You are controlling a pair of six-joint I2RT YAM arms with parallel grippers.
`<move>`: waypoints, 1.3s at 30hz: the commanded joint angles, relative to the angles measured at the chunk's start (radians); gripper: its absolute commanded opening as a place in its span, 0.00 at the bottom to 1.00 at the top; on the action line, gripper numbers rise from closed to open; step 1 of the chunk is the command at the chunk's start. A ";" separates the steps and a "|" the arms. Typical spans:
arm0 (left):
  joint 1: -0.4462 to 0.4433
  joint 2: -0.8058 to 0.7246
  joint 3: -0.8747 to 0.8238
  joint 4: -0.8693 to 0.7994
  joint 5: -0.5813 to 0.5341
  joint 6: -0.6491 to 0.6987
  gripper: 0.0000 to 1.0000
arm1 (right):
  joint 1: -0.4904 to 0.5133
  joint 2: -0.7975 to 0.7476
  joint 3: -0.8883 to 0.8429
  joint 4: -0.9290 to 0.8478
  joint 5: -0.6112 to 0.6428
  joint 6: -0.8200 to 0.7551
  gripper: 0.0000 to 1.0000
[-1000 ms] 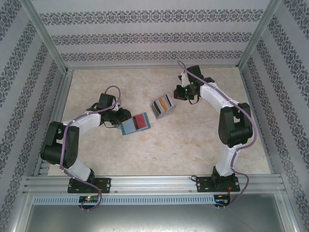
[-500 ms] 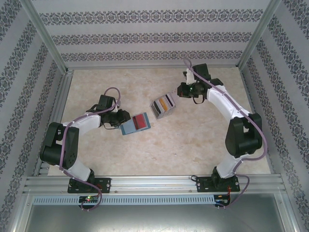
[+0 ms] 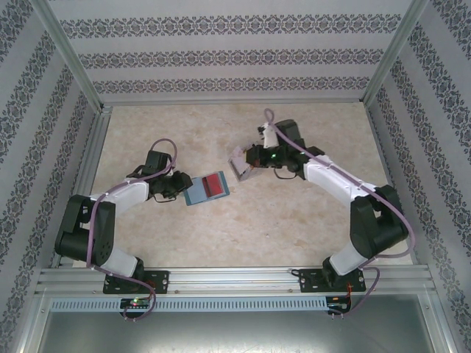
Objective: Put the credit cards into the card holder
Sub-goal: Insert the credit card into the card slot.
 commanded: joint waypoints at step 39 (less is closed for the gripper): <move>0.019 0.044 -0.076 0.028 -0.033 -0.012 0.17 | 0.184 0.370 -0.032 0.370 -0.013 0.208 0.08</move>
